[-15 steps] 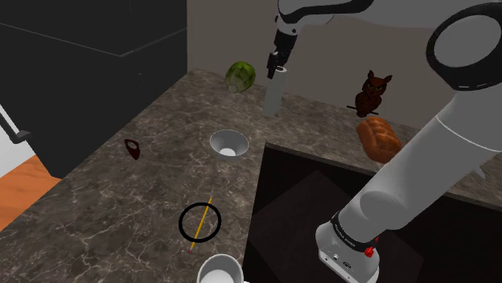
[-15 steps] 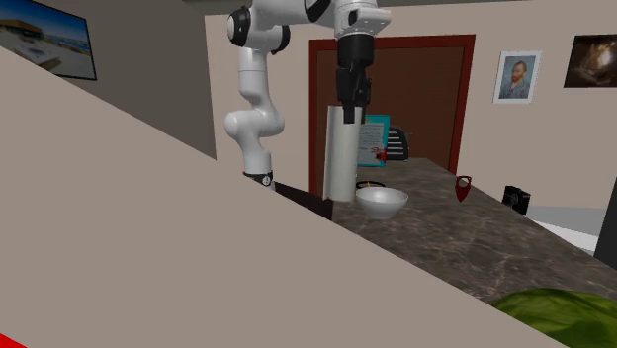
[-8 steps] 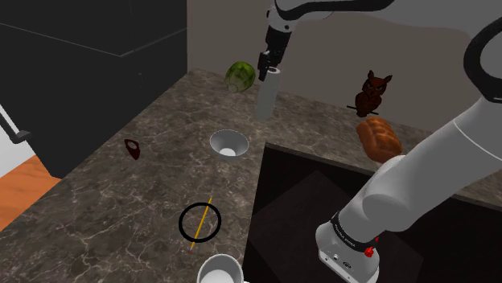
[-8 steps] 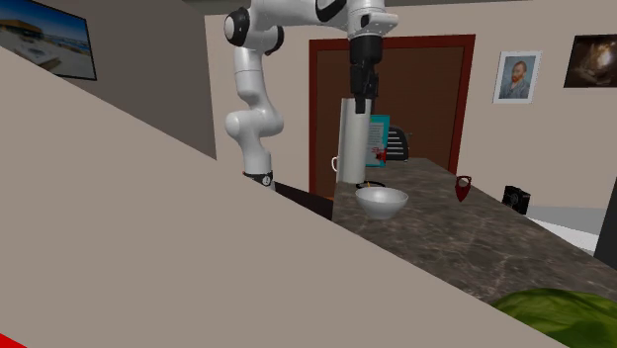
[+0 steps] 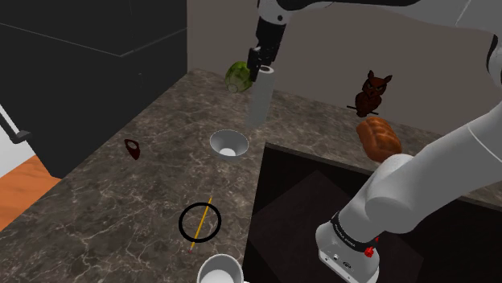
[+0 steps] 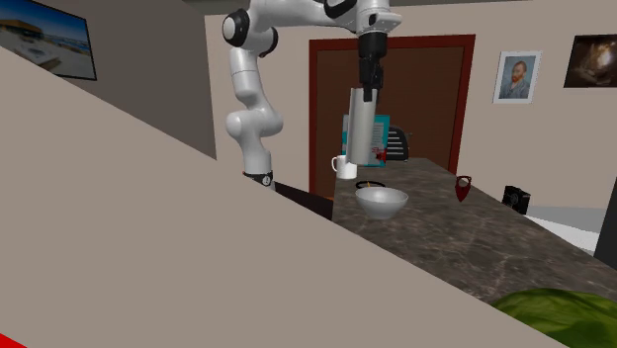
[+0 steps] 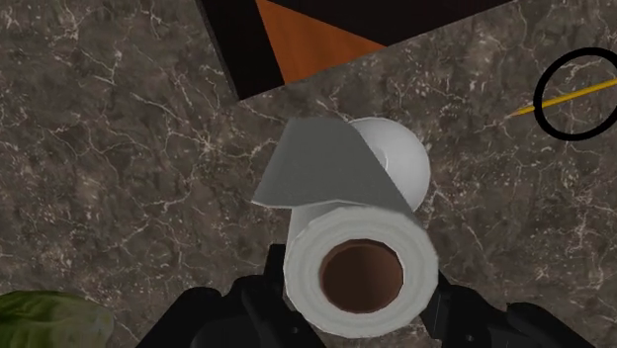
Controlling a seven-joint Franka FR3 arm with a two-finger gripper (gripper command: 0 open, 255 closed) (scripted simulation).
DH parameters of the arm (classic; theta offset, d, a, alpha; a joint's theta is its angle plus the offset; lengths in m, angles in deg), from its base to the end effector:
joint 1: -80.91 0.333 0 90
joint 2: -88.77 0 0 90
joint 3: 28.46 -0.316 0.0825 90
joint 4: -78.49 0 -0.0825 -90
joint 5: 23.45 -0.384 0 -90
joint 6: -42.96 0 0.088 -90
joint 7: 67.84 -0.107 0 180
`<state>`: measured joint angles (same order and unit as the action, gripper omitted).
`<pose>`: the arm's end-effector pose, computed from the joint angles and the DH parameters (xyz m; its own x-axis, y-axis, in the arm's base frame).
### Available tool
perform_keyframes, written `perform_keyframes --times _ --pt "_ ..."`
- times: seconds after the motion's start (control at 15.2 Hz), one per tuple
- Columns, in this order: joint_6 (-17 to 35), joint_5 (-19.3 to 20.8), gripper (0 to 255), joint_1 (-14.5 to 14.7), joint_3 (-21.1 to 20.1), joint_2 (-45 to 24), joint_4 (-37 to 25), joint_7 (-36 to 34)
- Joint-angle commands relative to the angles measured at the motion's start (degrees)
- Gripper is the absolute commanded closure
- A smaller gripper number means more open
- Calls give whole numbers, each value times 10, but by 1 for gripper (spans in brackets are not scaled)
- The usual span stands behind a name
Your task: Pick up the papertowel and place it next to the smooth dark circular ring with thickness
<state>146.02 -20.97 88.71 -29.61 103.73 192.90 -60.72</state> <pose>0.4796 0.0728 0.5767 0.9567 0.2855 0.0562 0.2825 -0.9577 0.0553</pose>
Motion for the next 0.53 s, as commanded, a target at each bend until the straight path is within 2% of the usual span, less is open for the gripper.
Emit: perform_keyframes --times 0.0,0.46 --pt "-10 -3 255 12 -19 5 -3 -30" --pt "-49 -16 255 48 -81 17 -28 -122"
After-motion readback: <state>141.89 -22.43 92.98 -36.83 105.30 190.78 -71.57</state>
